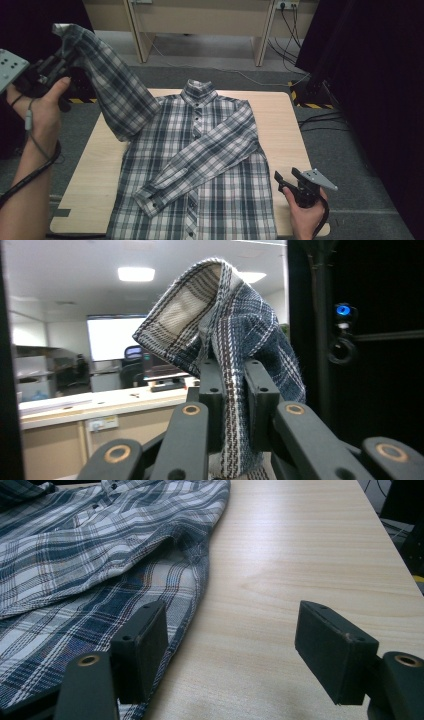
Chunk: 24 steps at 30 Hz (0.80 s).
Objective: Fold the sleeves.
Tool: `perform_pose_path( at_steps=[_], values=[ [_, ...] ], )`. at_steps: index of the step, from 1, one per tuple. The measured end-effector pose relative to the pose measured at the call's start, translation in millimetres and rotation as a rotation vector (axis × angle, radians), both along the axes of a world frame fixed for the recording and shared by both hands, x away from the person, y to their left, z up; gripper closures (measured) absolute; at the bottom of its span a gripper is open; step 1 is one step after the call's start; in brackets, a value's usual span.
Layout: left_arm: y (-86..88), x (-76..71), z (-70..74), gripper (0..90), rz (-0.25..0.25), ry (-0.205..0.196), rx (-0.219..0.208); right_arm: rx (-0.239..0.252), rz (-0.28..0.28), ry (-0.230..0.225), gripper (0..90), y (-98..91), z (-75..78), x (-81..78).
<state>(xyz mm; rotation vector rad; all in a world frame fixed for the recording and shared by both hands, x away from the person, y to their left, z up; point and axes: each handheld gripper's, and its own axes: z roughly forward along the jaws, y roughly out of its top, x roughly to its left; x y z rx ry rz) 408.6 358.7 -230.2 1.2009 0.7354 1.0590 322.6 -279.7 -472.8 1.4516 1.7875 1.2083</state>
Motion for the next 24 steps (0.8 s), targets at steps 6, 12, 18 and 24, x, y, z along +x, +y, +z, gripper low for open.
perform_pose_path(
  at_steps=[6,12,18,24],
  values=[
    [-24.9,-8.9,-6.0,80.8,-0.058,0.018,0.052,0.000,-0.001,-0.001,30.2,0.1,0.0,0.0],
    [-46.9,-15.8,-11.1,80.8,-0.109,0.032,0.105,0.001,-0.001,-0.001,30.2,0.0,0.0,-0.1],
    [-64.0,-22.0,-21.4,80.8,-0.151,0.040,0.142,0.001,-0.001,-0.004,30.2,-0.3,0.0,-0.2],
    [-79.8,-28.3,-30.0,80.7,-0.203,0.052,0.173,0.001,-0.001,-0.004,30.3,-0.2,0.0,-0.3]
  ],
)
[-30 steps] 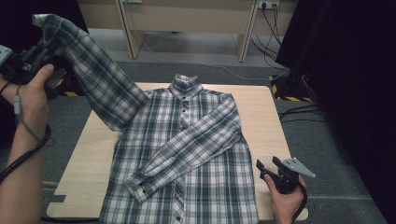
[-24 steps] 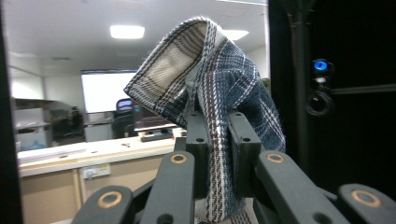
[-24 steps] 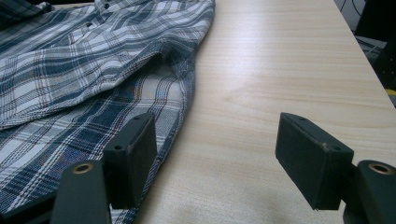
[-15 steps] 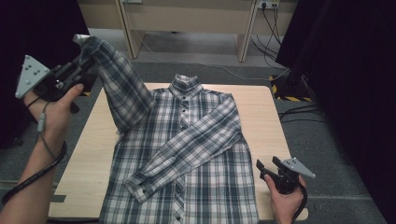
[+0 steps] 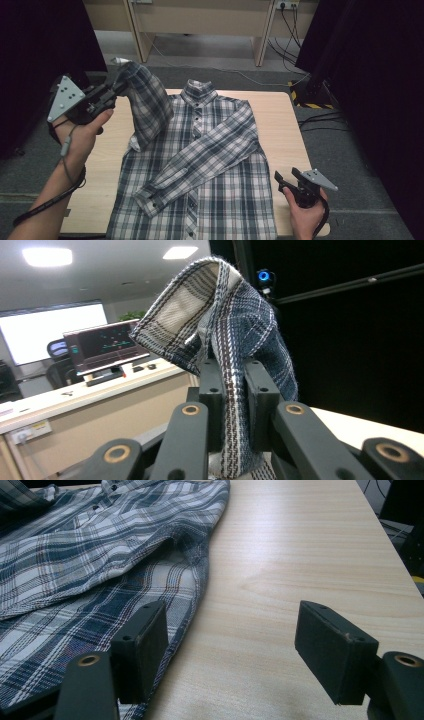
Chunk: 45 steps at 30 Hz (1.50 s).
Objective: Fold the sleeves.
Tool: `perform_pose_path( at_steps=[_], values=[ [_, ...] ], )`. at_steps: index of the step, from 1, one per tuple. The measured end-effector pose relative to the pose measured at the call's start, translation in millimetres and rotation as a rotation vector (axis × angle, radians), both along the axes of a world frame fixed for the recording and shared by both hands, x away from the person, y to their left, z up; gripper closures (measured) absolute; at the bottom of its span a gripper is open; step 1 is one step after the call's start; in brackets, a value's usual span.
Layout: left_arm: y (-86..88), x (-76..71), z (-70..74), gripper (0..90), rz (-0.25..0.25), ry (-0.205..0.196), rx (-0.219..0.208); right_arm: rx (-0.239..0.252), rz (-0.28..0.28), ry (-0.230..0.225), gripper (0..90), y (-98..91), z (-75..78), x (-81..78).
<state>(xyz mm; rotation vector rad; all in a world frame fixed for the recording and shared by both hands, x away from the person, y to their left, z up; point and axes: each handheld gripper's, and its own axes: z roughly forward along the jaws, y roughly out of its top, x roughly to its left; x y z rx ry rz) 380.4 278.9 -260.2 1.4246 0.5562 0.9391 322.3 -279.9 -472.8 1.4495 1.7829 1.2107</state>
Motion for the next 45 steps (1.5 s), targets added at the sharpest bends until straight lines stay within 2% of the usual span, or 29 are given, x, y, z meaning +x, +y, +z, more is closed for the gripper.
perform_pose_path(
  at_steps=[10,20,34,45],
  values=[
    [-24.2,-6.2,-17.7,80.7,-0.075,0.029,0.070,0.000,0.000,-0.001,30.3,0.0,0.0,-0.1],
    [-47.7,-14.7,-57.1,80.7,-0.159,0.103,0.148,0.001,0.002,0.000,30.2,0.2,0.0,-0.3],
    [-85.0,-21.5,-103.9,80.4,-0.283,0.190,0.264,0.002,0.003,0.000,30.2,0.3,0.0,-0.3],
    [-97.0,-23.3,-117.9,80.3,-0.314,0.216,0.281,0.004,0.003,-0.001,30.3,0.1,0.0,-0.5]
  ],
)
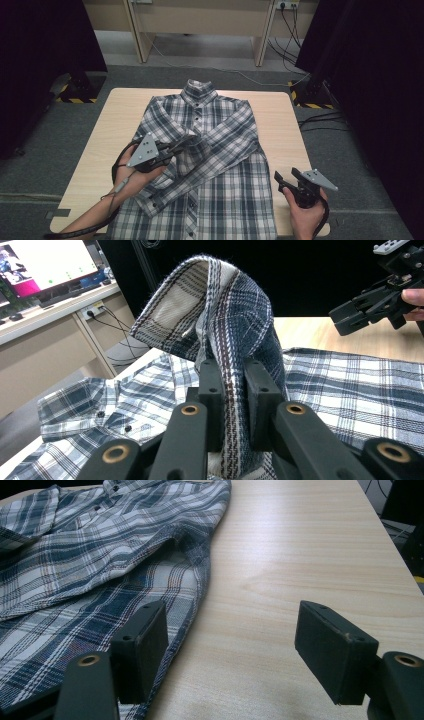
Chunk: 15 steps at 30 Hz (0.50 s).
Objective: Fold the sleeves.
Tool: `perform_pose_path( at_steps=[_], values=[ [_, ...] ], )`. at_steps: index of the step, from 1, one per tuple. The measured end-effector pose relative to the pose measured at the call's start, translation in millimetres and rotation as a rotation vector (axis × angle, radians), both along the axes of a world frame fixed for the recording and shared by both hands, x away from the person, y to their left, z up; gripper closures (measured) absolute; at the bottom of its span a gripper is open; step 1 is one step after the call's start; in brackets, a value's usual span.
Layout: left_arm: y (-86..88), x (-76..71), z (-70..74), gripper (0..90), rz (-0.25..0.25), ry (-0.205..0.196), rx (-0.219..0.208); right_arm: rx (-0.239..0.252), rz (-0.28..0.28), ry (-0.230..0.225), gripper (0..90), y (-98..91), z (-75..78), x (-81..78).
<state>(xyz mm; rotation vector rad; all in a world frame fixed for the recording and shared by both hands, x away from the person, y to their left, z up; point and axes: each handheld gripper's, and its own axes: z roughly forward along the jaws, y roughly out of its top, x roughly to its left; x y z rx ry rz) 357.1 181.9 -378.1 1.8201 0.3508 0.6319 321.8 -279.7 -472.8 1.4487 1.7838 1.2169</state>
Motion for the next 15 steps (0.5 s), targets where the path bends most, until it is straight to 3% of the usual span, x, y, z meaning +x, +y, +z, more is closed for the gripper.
perform_pose_path(
  at_steps=[15],
  values=[
    [-14.8,-4.7,-10.5,79.7,-0.049,0.044,0.011,-0.001,-0.001,-0.001,30.3,0.1,0.0,-0.1]
  ],
)
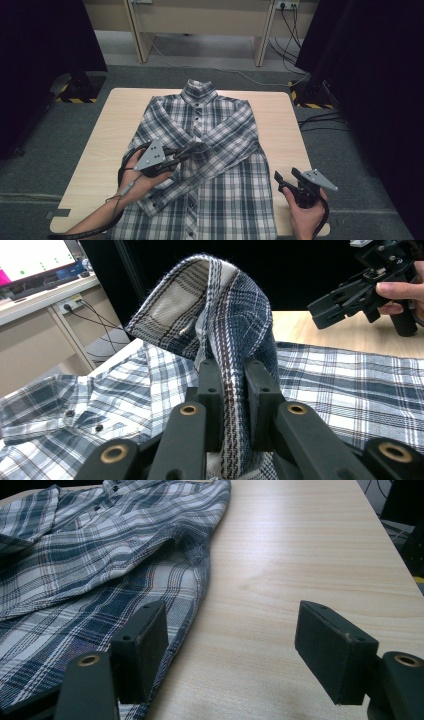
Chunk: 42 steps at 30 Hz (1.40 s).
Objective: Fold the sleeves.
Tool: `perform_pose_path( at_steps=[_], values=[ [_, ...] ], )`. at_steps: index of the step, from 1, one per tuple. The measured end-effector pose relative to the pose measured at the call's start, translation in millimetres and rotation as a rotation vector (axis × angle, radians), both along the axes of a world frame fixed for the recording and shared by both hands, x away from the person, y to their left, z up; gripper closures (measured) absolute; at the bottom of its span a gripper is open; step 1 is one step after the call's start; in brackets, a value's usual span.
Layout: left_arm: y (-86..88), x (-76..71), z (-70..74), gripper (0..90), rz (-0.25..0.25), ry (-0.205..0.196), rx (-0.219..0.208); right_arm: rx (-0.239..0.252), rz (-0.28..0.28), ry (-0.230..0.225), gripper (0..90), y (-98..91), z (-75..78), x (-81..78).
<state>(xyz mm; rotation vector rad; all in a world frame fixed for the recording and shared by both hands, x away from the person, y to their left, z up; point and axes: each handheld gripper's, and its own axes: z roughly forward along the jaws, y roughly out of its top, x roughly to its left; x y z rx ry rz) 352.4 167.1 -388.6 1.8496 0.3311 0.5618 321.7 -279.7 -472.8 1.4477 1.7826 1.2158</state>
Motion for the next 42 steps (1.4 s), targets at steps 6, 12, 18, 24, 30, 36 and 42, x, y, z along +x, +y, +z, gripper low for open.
perform_pose_path(
  at_steps=[6,12,18,24,30,36,42],
  values=[
    [-4.9,-1.3,-4.5,79.4,-0.017,0.011,0.015,-0.001,0.001,-0.001,30.3,0.1,0.0,0.0],
    [-10.7,-2.7,-8.7,79.3,-0.034,0.027,0.021,-0.002,0.001,0.000,30.3,0.2,0.0,0.1],
    [-18.0,-4.2,-16.5,79.1,-0.054,0.044,0.039,-0.002,0.001,0.000,30.3,0.2,0.0,0.0],
    [-22.3,-5.8,-22.9,79.0,-0.066,0.058,0.049,0.002,0.001,0.000,30.3,-0.1,0.0,-0.1],
    [-25.9,-6.9,-28.0,78.1,-0.080,0.076,0.060,0.000,0.000,0.001,30.3,0.1,0.0,0.0],
    [-33.1,-9.2,-31.0,71.8,-0.132,0.099,0.089,0.001,-0.001,0.002,30.3,0.0,0.0,0.1],
    [-45.4,-17.3,-27.2,49.7,-0.208,0.108,0.089,0.002,-0.001,0.002,30.3,-0.1,0.0,0.2]
  ],
)
